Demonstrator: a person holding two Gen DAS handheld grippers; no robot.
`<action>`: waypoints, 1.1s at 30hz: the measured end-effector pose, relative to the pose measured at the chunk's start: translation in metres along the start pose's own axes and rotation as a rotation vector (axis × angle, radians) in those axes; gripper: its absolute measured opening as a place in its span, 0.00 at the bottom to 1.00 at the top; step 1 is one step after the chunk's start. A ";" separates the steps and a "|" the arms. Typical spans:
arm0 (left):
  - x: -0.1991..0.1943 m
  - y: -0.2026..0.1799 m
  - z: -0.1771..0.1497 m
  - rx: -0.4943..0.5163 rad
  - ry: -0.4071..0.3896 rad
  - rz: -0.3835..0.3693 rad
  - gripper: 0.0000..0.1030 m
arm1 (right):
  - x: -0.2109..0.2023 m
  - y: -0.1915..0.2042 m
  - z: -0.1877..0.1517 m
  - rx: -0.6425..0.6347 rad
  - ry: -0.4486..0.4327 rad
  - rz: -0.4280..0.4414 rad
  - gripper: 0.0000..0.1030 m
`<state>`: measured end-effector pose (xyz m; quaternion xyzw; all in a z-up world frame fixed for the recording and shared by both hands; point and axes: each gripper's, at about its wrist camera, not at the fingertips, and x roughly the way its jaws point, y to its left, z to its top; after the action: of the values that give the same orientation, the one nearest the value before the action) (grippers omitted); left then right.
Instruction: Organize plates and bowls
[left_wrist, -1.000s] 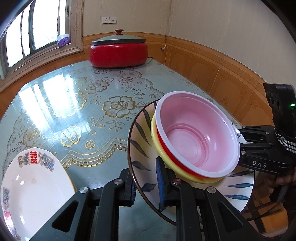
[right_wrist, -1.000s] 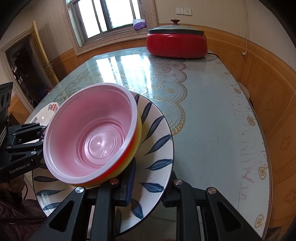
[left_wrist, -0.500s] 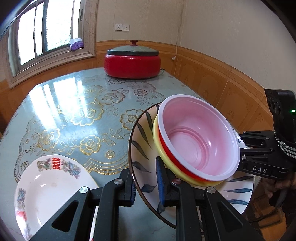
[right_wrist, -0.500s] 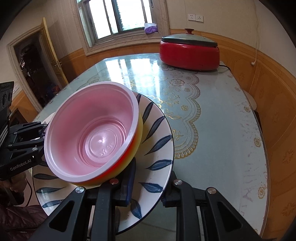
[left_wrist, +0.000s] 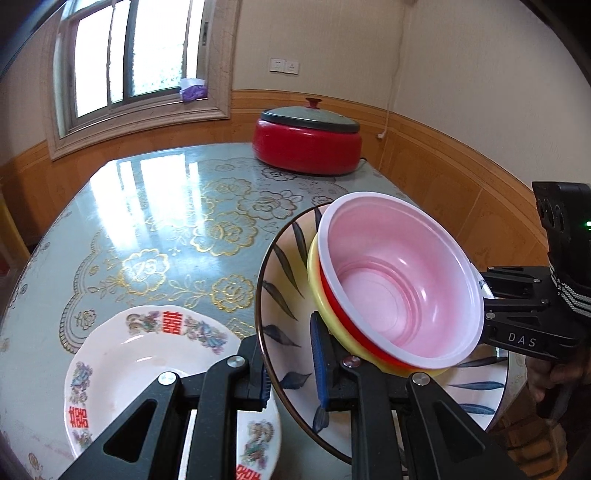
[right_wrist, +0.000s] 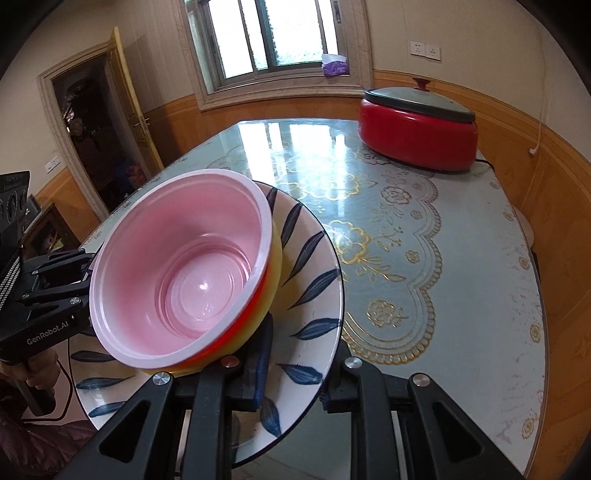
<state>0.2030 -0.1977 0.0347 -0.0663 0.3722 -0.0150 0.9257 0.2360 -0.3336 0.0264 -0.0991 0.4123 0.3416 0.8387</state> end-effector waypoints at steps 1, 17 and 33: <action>-0.002 0.004 0.000 -0.007 -0.002 0.007 0.16 | 0.002 0.003 0.003 -0.006 0.002 0.008 0.19; -0.037 0.067 -0.013 -0.112 -0.025 0.166 0.15 | 0.042 0.063 0.036 -0.128 0.018 0.159 0.19; -0.047 0.141 -0.036 -0.064 0.029 0.066 0.15 | 0.065 0.129 0.021 -0.029 0.060 0.086 0.19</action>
<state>0.1412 -0.0579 0.0226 -0.0835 0.3879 0.0263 0.9175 0.1924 -0.1963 0.0058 -0.1033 0.4361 0.3802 0.8091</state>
